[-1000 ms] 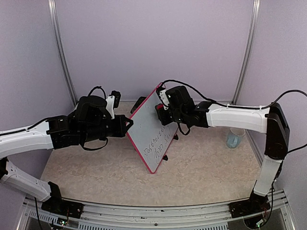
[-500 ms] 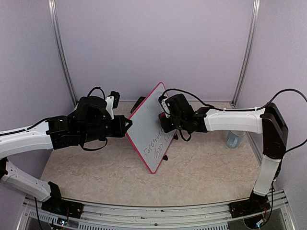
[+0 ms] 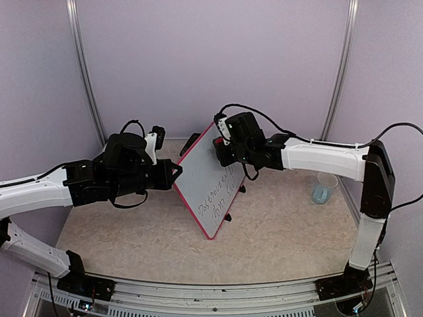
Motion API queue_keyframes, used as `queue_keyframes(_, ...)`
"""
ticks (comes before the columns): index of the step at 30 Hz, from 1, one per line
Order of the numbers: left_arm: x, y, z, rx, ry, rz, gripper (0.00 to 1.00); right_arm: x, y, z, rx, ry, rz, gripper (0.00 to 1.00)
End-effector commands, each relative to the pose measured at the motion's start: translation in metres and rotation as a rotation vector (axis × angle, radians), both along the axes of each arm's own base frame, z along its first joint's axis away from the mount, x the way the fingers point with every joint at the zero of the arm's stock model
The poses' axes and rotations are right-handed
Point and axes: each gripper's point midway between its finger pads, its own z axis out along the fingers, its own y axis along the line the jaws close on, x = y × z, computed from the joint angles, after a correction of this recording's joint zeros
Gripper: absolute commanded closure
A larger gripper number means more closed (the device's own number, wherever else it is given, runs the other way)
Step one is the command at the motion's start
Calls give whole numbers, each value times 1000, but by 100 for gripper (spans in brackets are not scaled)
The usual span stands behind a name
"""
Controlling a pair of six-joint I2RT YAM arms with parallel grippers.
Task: Erase the whiteboard
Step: Erase the whiteboard at the center of the board.
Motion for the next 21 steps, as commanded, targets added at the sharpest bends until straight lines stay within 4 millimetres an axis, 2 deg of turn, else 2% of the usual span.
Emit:
queue_keyframes(1,-18,-11,-4,12,5,-105,100,5,-3,-58,-74,83,-21,74)
queue_keyframes(6,-18,-11,-5,13,5,-106,100,6,-12,-88,-103,131,-41,74)
queue_keyframes(8,-17,-11,-3,12,3,-105,100,6,-13,-93,-105,140,-43,74)
queue_keyframes(10,-17,-11,-3,13,2,-105,100,5,-12,-88,-98,137,-36,75)
queue_keyframes(14,-17,-12,-4,13,3,-105,100,5,-6,-54,-45,94,-1,75)
queue_keyframes(18,-16,-12,-3,16,1,-105,100,2,-1,-4,28,26,34,74)
queue_keyframes(21,-16,-13,-2,17,-2,-105,100,2,-2,17,48,-6,33,74)
